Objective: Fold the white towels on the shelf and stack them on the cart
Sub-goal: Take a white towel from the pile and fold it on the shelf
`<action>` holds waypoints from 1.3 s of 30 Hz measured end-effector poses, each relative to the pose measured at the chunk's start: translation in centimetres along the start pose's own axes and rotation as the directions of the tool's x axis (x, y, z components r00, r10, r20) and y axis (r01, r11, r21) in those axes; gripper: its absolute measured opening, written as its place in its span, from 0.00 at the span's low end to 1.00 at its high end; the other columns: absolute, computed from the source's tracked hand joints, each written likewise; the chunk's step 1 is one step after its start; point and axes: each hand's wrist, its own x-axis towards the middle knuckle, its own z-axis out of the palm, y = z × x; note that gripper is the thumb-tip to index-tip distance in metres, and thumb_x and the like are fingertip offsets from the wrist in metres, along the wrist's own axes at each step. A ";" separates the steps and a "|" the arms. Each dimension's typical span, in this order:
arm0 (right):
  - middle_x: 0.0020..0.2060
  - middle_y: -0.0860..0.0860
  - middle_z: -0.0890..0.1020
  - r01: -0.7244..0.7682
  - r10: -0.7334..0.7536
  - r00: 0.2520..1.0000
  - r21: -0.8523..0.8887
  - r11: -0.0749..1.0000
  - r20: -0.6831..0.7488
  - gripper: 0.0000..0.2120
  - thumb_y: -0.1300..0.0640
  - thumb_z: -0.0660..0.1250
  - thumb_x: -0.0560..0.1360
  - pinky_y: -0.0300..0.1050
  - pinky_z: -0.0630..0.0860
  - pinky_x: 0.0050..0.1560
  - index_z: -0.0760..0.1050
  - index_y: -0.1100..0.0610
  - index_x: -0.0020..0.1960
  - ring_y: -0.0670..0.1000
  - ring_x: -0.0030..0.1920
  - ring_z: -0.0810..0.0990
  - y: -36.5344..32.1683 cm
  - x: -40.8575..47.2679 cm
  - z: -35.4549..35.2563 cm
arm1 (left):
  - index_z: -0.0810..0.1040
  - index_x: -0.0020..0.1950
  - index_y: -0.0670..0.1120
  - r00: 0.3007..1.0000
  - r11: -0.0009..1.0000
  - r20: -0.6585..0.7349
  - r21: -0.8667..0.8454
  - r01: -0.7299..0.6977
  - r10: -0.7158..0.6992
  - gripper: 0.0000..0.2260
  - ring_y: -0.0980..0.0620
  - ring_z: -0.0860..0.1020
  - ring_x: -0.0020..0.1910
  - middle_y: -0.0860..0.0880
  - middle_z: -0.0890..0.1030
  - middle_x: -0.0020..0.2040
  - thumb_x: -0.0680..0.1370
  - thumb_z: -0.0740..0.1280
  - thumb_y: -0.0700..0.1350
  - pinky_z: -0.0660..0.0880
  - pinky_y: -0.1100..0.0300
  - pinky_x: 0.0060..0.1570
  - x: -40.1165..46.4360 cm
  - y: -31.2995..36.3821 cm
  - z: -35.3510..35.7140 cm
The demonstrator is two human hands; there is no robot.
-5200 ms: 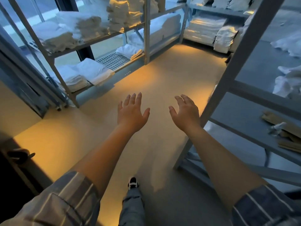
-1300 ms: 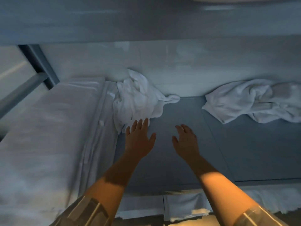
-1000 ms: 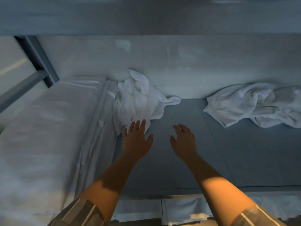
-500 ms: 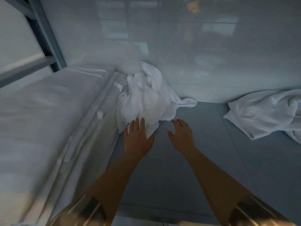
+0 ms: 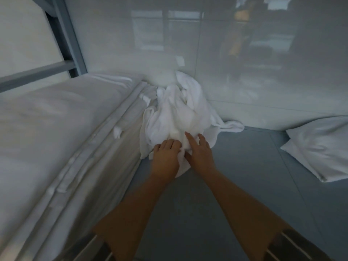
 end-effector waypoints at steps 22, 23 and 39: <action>0.48 0.59 0.78 -0.024 0.060 0.971 0.159 0.987 -0.230 0.11 0.61 0.55 0.78 0.56 0.74 0.47 0.73 0.61 0.55 0.61 0.49 0.77 -1.3 -8.5 -19.4 | 0.74 0.56 0.42 0.920 0.998 0.393 0.055 -0.029 0.005 0.14 0.42 0.74 0.52 0.43 0.75 0.52 0.78 0.64 0.52 0.64 0.54 0.45 2.2 8.8 -10.1; 0.49 0.60 0.77 -0.023 0.064 0.965 0.159 0.987 -0.254 0.11 0.62 0.55 0.77 0.55 0.74 0.46 0.73 0.62 0.54 0.61 0.48 0.76 -1.0 -9.0 -20.0 | 0.74 0.55 0.42 0.925 1.000 0.380 0.014 -0.007 0.002 0.14 0.42 0.74 0.52 0.43 0.75 0.53 0.77 0.65 0.51 0.64 0.54 0.45 2.0 9.1 -10.2; 0.40 0.60 0.81 -0.313 0.379 0.862 0.235 0.920 -0.337 0.04 0.60 0.61 0.78 0.44 0.63 0.37 0.72 0.59 0.51 0.61 0.42 0.80 1.9 -17.4 -21.7 | 0.71 0.55 0.50 0.940 0.946 0.342 -0.308 0.103 0.009 0.19 0.49 0.77 0.37 0.52 0.76 0.37 0.78 0.57 0.63 0.65 0.60 0.37 -0.9 10.6 -13.4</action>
